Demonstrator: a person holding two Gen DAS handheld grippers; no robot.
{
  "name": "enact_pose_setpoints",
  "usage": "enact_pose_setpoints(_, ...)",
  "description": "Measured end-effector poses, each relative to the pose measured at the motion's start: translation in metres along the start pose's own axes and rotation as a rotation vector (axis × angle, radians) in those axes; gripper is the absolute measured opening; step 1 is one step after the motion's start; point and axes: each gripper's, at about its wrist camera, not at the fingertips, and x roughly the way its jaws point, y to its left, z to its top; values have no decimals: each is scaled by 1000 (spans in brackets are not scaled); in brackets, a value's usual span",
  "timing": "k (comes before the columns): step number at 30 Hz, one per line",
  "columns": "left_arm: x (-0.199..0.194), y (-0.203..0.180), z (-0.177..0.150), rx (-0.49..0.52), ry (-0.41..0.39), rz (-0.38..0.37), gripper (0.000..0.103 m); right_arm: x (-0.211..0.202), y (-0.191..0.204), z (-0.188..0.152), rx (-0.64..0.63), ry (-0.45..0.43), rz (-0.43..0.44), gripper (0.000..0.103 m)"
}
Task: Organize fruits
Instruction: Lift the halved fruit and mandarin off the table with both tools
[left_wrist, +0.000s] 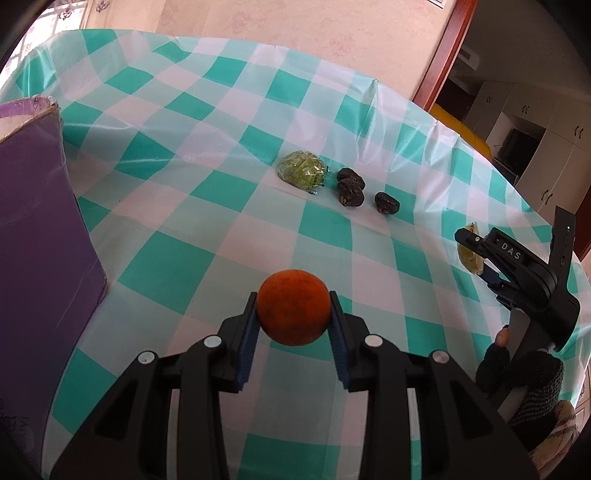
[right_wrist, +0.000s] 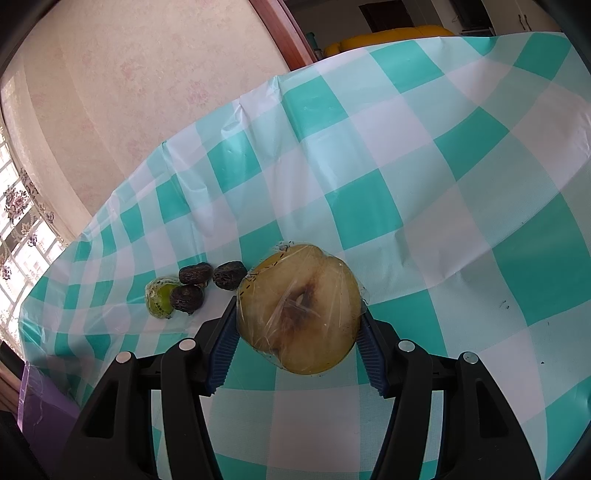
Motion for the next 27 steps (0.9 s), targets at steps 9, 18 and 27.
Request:
enact_pose_setpoints(9, 2, -3, -1, 19, 4, -8, 36, 4, 0, 0, 9, 23, -34, 58)
enact_pose_setpoints(18, 3, -2, -1, 11, 13, -15, 36, -11, 18, -23, 8, 40, -64, 58)
enact_pose_setpoints(27, 6, -2, -1, 9, 30, 4, 36, -37, 48, -61, -12, 52, -84, 58)
